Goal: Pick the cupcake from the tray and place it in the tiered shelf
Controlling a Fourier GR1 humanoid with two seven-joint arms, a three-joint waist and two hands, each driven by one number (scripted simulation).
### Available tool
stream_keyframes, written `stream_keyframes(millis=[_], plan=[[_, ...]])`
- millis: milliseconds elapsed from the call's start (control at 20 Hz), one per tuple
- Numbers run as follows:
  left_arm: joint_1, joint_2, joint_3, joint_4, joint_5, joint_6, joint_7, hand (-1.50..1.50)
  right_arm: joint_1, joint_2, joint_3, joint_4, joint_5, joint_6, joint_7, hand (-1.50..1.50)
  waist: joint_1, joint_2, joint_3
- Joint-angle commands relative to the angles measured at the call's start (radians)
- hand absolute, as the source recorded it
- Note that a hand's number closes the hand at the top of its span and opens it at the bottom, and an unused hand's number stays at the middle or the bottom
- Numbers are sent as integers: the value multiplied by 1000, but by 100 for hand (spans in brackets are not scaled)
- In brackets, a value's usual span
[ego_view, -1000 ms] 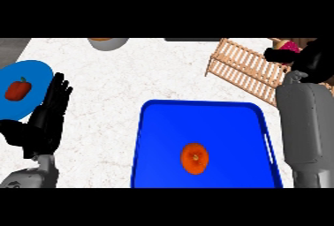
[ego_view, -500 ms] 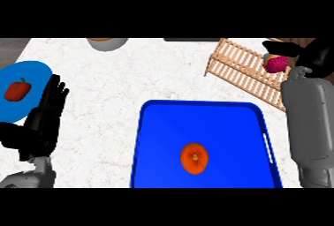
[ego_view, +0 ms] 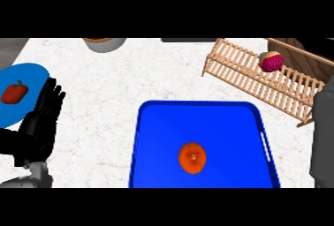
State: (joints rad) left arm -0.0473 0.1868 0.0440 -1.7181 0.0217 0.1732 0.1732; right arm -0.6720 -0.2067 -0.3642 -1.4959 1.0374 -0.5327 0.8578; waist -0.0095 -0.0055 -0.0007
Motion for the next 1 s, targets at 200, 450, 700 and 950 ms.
stream_keyframes(millis=[200, 450, 700, 950], plan=[[-27, 11, 33, 56, 2, -11, -23, 0, 250, 3, -67, -471, 5, 189, 200, -150, -24, -2, 0], [40, 12, 35, -28, 20, -25, 0, 0, 455, 54, -63, -824, -68, 351, 255, -150, -14, -4, 0], [25, 15, 15, -93, 4, -23, 72, 0, 645, 66, -203, -985, -319, 367, 160, -150, -9, -1, 2], [-28, 23, 54, -8, 17, -36, 24, 0, 694, 47, -271, -1020, -426, 409, 136, -150, -19, -2, 1]])
